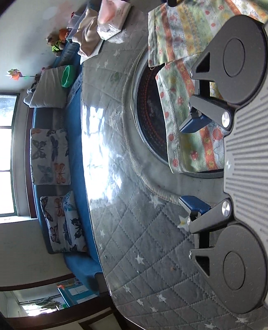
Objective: Fold clothes
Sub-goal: 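Pull the striped shirt flat with both tools and release it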
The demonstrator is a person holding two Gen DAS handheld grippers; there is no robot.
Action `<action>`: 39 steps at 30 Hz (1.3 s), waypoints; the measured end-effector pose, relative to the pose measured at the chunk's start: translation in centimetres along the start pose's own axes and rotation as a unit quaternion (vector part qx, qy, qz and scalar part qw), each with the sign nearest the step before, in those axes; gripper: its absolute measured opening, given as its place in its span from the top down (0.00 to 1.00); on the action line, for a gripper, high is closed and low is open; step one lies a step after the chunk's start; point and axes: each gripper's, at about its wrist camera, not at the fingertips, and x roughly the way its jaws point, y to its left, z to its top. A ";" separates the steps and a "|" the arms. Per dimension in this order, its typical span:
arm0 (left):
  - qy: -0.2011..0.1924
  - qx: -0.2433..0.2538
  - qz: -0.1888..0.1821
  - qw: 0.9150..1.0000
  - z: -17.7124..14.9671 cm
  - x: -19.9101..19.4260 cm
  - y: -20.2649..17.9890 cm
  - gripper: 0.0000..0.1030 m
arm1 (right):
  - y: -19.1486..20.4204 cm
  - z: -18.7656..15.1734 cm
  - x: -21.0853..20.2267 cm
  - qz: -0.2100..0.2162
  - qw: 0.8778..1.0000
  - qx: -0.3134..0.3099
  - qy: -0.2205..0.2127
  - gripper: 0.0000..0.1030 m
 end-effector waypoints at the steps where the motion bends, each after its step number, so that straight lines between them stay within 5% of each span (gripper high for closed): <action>1: 0.001 0.002 -0.002 1.000 -0.1 0.2 0.0 0.33 | 0.2 0.2 0.2 -0.002 1.000 -0.003 0.000 0.68; 3: 0.002 0.006 -0.005 1.000 -0.2 0.6 0.0 0.39 | 0.5 0.6 0.5 -0.006 1.000 -0.006 0.001 0.68; 7: 0.012 0.005 -0.011 1.000 0.1 1.4 0.1 0.75 | 0.9 1.3 1.1 -0.012 1.000 -0.008 0.003 0.74; 11: 0.008 0.009 -0.005 1.000 0.0 2.0 0.3 0.89 | 1.4 1.9 1.6 -0.015 1.000 -0.023 0.000 0.92; 16: -0.002 0.001 0.001 1.000 0.8 2.1 1.0 0.95 | 2.0 2.9 1.9 -0.023 0.999 -0.038 -0.016 0.95; 25: -0.031 -0.001 0.048 0.998 2.8 2.7 2.2 0.96 | 3.6 6.4 3.9 -0.048 0.996 -0.054 -0.045 0.93; 29: -0.019 -0.022 0.043 0.999 2.7 2.8 2.9 0.91 | 4.9 6.3 3.8 -0.067 0.993 -0.087 -0.051 0.82; 32: -0.015 -0.035 0.024 0.999 2.1 1.8 3.2 0.80 | 5.6 5.4 2.5 -0.035 0.992 -0.108 -0.049 0.68; 36: -0.020 -0.032 -0.008 0.999 0.4 -0.8 2.2 0.57 | 7.3 3.1 0.7 0.015 0.991 -0.131 -0.032 0.65; 39: -0.022 -0.024 -0.042 0.999 -1.4 -3.1 1.0 0.52 | 8.9 1.1 -0.6 0.048 0.989 -0.137 -0.018 0.57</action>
